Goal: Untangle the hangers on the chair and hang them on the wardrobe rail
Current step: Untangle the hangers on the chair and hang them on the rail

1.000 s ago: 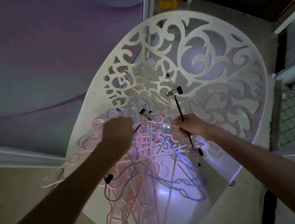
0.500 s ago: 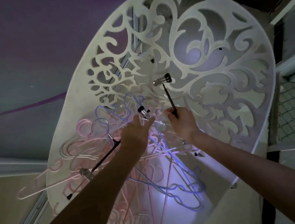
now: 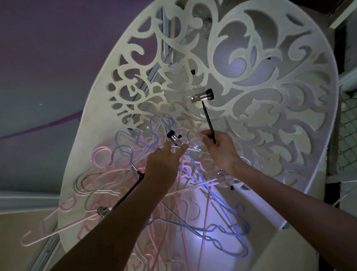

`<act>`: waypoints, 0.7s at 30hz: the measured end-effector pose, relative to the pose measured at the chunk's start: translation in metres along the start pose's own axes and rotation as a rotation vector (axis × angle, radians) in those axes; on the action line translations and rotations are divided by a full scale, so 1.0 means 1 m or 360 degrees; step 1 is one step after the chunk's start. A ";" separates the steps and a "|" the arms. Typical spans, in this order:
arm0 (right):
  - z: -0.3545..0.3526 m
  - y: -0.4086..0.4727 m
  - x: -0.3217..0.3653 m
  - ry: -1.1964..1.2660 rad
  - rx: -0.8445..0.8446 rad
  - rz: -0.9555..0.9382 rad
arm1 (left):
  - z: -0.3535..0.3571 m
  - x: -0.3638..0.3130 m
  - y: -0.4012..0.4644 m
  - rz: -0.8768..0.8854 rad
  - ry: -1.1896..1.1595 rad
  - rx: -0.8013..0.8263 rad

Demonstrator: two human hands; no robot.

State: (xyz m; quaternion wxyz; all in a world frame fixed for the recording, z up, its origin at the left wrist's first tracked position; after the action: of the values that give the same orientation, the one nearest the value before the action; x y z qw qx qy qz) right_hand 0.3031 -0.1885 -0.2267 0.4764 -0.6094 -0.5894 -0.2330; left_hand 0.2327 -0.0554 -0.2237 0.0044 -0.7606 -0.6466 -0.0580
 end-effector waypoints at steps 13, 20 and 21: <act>-0.008 0.005 0.028 -0.0048 0.0609 0.0145 | 0.002 0.001 -0.010 0.0151 -0.0132 -0.0019; -0.004 -0.016 0.014 -0.0019 0.0182 -0.0192 | -0.002 0.003 -0.015 0.0171 -0.0192 -0.0054; -0.004 -0.019 0.015 -0.0031 0.0166 -0.0216 | -0.005 0.003 -0.015 0.0158 -0.0183 -0.0054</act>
State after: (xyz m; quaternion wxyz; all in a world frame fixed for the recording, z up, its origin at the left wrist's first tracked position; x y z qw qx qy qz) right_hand 0.2893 -0.1876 -0.2068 0.4847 -0.5448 -0.6453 -0.2278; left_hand 0.2179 -0.0499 -0.2198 -0.0427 -0.7938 -0.6062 -0.0249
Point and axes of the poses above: each hand's wrist, its own y-axis towards the middle knuckle, its own z-axis out of the palm, x = y × z, the point moved 5 cm from there along y, towards the middle knuckle, and after that the axes turned 4 degrees about y, right-handed, at the moved point
